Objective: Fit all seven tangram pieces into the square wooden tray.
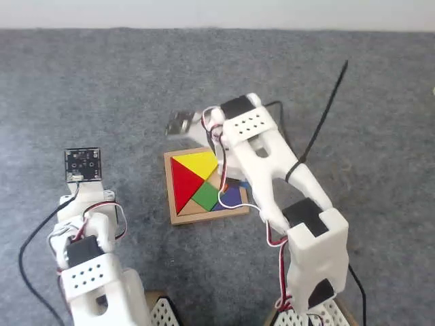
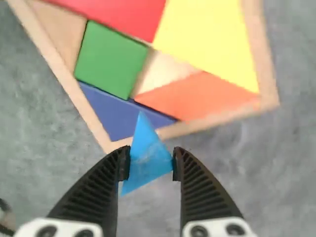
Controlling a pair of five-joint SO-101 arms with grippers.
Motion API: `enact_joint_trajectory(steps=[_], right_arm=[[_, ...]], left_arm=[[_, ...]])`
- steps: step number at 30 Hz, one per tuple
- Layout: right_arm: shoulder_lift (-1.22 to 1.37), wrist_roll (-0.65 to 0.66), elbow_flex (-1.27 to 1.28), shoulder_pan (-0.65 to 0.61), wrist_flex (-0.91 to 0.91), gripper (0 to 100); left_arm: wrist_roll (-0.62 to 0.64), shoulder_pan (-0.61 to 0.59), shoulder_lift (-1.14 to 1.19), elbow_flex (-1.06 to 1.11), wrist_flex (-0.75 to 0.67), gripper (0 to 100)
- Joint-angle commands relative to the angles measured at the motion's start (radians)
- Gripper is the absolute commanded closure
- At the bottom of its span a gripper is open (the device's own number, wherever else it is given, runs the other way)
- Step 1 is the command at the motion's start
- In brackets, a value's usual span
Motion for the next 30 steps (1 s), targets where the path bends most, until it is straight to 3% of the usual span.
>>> enact_joint_trajectory(steps=[1,9,16,19,24,30], right_arm=[[-0.073,0.180,-0.002,-0.024,-0.073,98.9],[0.047,0.186,-0.003,-0.094,-0.173,97.6],[0.050,0.222,-0.005,-0.096,-0.125,69.4],[-0.012,0.221,0.002,-0.090,-0.105,62.7],[-0.136,0.199,0.057,-0.091,-0.054,64.3],[-0.349,0.100,0.298,-0.088,-0.136,71.7]], left_arm=[[0.005,0.000,0.003,-0.038,-0.015,99],[0.005,-0.002,0.003,-0.038,-0.015,99],[0.005,-0.002,0.003,-0.038,-0.015,99],[0.005,-0.002,0.003,-0.038,-0.015,99],[0.005,-0.002,0.003,-0.038,-0.015,99],[0.005,-0.003,0.003,-0.038,-0.015,99]])
